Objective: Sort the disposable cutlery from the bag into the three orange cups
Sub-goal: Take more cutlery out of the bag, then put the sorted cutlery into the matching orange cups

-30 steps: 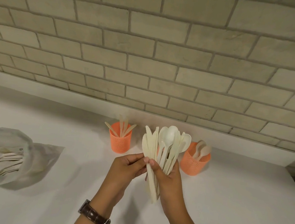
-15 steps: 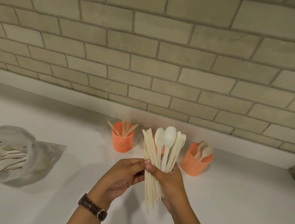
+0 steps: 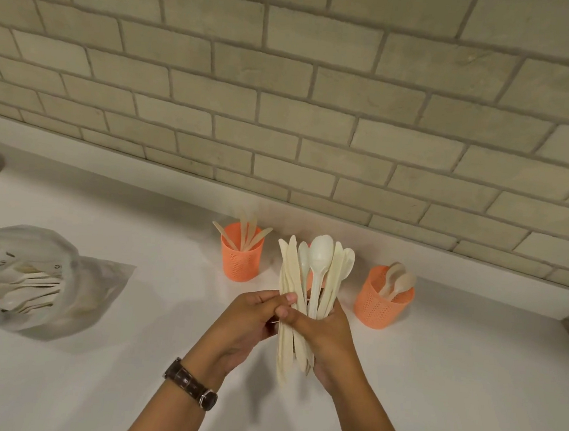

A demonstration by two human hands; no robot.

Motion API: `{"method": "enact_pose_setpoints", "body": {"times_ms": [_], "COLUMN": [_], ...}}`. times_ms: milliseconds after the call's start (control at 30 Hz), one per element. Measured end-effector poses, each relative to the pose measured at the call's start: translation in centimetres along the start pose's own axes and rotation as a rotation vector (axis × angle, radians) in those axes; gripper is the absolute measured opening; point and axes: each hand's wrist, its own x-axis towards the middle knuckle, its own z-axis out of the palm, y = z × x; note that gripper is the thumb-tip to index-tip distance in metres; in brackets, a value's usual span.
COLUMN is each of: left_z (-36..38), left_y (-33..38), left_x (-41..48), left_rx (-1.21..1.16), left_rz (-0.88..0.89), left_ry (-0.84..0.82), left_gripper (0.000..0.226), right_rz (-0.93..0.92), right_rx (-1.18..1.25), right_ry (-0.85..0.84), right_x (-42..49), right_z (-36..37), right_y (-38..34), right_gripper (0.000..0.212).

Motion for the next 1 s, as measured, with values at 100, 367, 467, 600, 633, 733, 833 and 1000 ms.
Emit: {"method": "enact_pose_setpoints", "body": {"times_ms": [100, 367, 467, 600, 633, 733, 833, 1000], "left_z": [-0.1, -0.7, -0.8, -3.3, -4.0, -5.8, -7.2, -8.5], "left_y": [-0.1, 0.1, 0.8, 4.3, 5.3, 7.5, 7.2, 4.2], "left_x": [-0.2, 0.2, 0.8, 3.7, 4.7, 7.8, 11.1, 13.4], "left_rx": [-0.092, -0.006, 0.038, 0.005, 0.021, 0.166, 0.331, 0.581], "left_rz": [-0.026, -0.015, 0.049, 0.238, 0.306, 0.455, 0.486, 0.332], "left_ry": [-0.069, -0.133, -0.045, 0.178, 0.266, 0.554, 0.673, 0.64], "left_gripper": [0.033, 0.04, 0.017, 0.014, 0.013, 0.007, 0.017, 0.017], "right_rz": [0.04, 0.061, 0.062, 0.114, 0.126, 0.16, 0.147, 0.06], "right_rx": [0.011, 0.008, 0.021, 0.089, 0.112, 0.153, 0.133, 0.058], "right_ry": [-0.013, -0.094, -0.051, 0.084, 0.109, 0.136, 0.137, 0.154], "right_x": [0.0, -0.1, 0.0, 0.2, 0.3, 0.2, 0.0, 0.2], "right_z": [0.0, 0.1, -0.4, -2.3, -2.9, -3.8, -4.0, -3.5], "right_y": [0.0, -0.1, 0.1, 1.2, 1.5, 1.7, 1.7, 1.2], "right_gripper": [0.059, 0.049, 0.052, 0.036, 0.029, 0.018, 0.013, 0.013]}}
